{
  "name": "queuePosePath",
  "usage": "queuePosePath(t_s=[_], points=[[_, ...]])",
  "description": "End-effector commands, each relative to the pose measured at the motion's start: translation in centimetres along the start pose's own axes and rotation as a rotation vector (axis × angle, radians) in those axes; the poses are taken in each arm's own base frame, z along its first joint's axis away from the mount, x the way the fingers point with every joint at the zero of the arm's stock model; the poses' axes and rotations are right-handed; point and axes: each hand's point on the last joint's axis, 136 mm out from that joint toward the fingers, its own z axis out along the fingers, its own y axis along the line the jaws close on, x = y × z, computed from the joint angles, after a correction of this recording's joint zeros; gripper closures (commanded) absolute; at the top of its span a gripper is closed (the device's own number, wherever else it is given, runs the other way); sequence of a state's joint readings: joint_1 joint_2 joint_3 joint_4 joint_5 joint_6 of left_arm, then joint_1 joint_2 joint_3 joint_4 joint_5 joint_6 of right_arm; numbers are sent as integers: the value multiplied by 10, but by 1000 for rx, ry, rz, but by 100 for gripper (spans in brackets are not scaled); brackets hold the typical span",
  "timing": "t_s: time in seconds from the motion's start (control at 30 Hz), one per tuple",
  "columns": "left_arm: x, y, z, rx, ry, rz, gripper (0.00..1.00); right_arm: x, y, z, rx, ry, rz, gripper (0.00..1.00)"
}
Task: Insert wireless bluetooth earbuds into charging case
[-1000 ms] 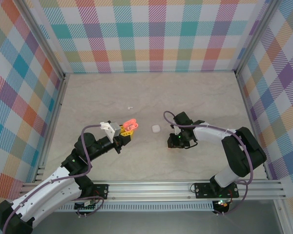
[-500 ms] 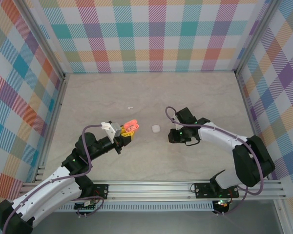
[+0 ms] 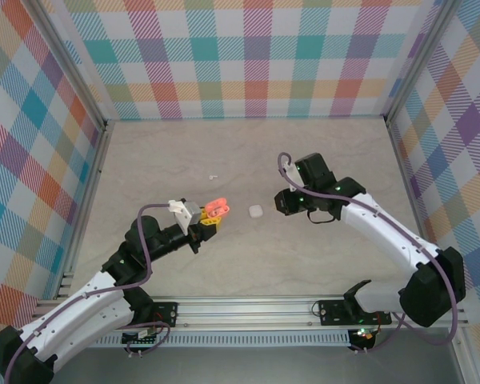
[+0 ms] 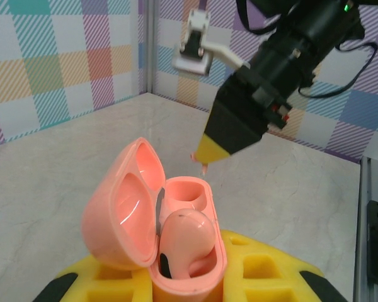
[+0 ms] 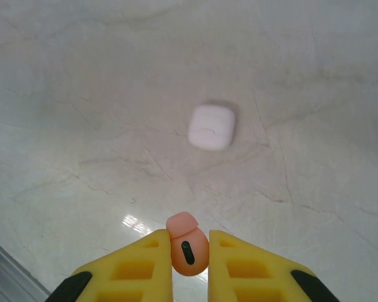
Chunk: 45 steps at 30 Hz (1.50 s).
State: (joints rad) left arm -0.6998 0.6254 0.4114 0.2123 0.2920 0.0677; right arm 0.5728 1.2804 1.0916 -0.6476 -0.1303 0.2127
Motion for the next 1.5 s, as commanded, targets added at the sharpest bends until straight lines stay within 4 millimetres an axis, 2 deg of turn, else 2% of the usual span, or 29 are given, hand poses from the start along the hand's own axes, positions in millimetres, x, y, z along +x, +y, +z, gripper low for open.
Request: queuePosePath(t_s=[0.0,0.3,0.53,0.9,1.13,1.47], points=[[-25,-10,0,44,-53,7,87,-6,15,-24,-20,-24,-107,84],[-27,-16,11,101,-50,-5,87,-32,55,-65,-58,-169,-330,86],[-26,-22,16,141,-38,-9,87,-36,82,-81,-110,-237,-454,85],[-27,-31,20,204,-23,-9,87,-32,129,-92,-193,-296,-742,84],[-25,-32,22,214,-10,-10,87,-31,142,-97,-187,-353,-852,84],[-27,-36,25,242,-12,-7,87,-31,153,-84,-170,-384,-1008,83]])
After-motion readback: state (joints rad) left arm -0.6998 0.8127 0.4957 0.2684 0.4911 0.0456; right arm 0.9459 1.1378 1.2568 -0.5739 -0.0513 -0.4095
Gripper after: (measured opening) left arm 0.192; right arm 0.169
